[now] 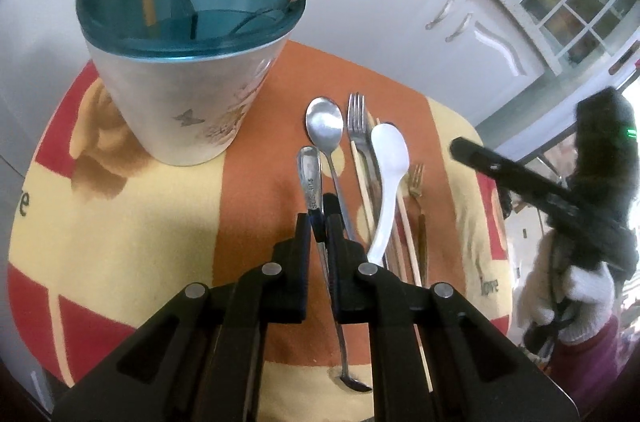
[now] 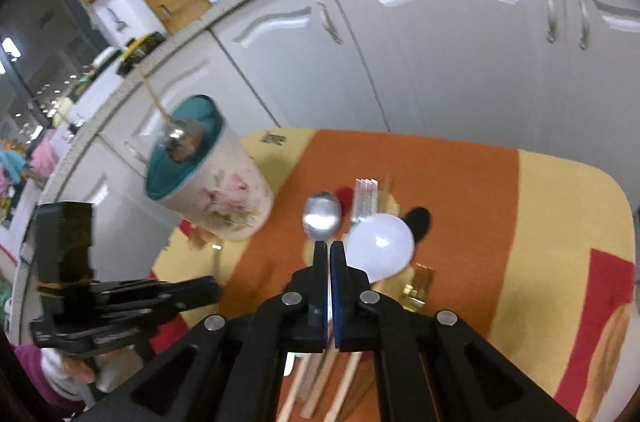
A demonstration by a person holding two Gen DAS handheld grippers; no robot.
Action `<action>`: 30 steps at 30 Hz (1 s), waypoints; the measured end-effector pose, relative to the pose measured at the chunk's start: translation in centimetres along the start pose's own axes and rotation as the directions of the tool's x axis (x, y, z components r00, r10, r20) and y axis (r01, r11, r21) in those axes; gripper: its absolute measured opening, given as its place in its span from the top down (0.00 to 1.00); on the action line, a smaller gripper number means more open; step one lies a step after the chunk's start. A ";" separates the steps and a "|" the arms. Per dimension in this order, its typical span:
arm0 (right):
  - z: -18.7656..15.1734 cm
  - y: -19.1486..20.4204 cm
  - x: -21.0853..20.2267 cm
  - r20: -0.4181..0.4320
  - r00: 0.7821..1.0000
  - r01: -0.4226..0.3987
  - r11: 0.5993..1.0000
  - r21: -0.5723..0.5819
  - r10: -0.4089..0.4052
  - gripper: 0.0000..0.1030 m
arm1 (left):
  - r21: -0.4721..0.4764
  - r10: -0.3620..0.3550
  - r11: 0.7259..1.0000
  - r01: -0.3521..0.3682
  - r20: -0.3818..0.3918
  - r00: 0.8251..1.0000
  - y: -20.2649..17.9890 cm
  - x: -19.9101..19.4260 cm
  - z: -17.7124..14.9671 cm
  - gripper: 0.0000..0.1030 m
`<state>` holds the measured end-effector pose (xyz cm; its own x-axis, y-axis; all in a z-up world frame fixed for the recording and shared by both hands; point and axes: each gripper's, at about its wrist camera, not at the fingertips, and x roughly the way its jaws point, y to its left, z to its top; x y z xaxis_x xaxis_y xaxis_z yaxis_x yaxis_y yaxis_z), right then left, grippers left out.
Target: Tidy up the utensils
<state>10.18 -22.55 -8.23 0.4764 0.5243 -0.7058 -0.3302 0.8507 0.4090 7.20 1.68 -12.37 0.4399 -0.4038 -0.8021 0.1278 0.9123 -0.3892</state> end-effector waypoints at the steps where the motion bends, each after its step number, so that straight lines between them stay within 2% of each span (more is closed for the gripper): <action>1: 0.0 -0.4 0.4 -0.006 1.000 0.027 0.999 0.017 -0.026 0.96 | 0.003 0.000 1.000 0.000 0.004 1.000 -0.2 -0.1 0.0 0.94; 2: 0.1 -0.6 0.7 -0.009 0.999 0.047 0.999 0.023 -0.047 0.93 | 0.005 0.000 1.000 0.000 0.006 1.000 -0.2 -0.2 -0.1 0.94; 4: 0.1 -1.1 1.6 -0.012 0.996 0.094 0.995 0.023 -0.094 0.61 | 0.007 0.003 1.000 -0.003 0.009 1.000 -0.3 -0.3 -0.1 0.95; 8: 0.7 -2.5 3.7 -0.054 0.991 0.126 0.992 0.021 -0.125 0.60 | 0.010 0.008 1.000 -0.008 0.011 1.000 -0.6 -0.4 -0.1 0.98; 11: 1.3 -3.8 5.2 -0.089 0.989 0.119 0.992 0.039 -0.115 0.60 | 0.009 0.008 1.000 -0.009 0.008 1.000 -0.5 -0.1 0.0 0.98; 12: 1.5 -4.0 5.8 -0.104 0.990 0.104 0.994 0.035 -0.100 0.62 | 0.006 0.009 1.000 -0.009 0.006 1.000 -0.5 0.0 0.0 0.98; 14: 1.4 -4.0 6.8 -0.130 0.988 0.088 0.996 0.006 -0.086 0.73 | 0.000 0.009 1.000 -0.009 0.001 1.000 -0.4 0.2 0.1 0.98; 15: 1.2 -3.9 7.0 -0.140 0.986 0.090 0.996 -0.010 -0.091 0.87 | -0.003 0.008 1.000 -0.008 -0.001 1.000 -0.3 0.3 0.2 0.98; 18: 0.6 -3.7 6.3 -0.113 0.991 0.071 0.997 -0.026 -0.073 0.95 | -0.001 0.003 1.000 -0.003 0.002 1.000 -0.2 0.0 0.2 0.98; 22: 0.4 -3.5 3.6 -0.052 0.998 0.044 0.999 -0.008 -0.044 0.97 | 0.000 -0.007 1.000 0.007 0.009 1.000 -0.2 -0.3 0.1 0.98; 26: 0.1 -2.7 1.8 -0.029 0.999 0.041 0.999 -0.019 -0.042 0.98 | -0.008 -0.015 1.000 0.015 0.014 1.000 -0.2 -0.8 -0.1 0.98; 30: 0.2 -1.4 -0.9 0.039 0.999 0.033 0.999 -0.029 -0.032 0.99 | 0.006 -0.035 0.999 0.034 0.041 0.999 -0.6 -2.5 -0.2 0.98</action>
<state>10.40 -24.23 -8.05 0.5178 0.4977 -0.6958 -0.3379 0.8662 0.3682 5.85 2.11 -10.27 0.4712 -0.4319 -0.7690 0.1483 0.8983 -0.4136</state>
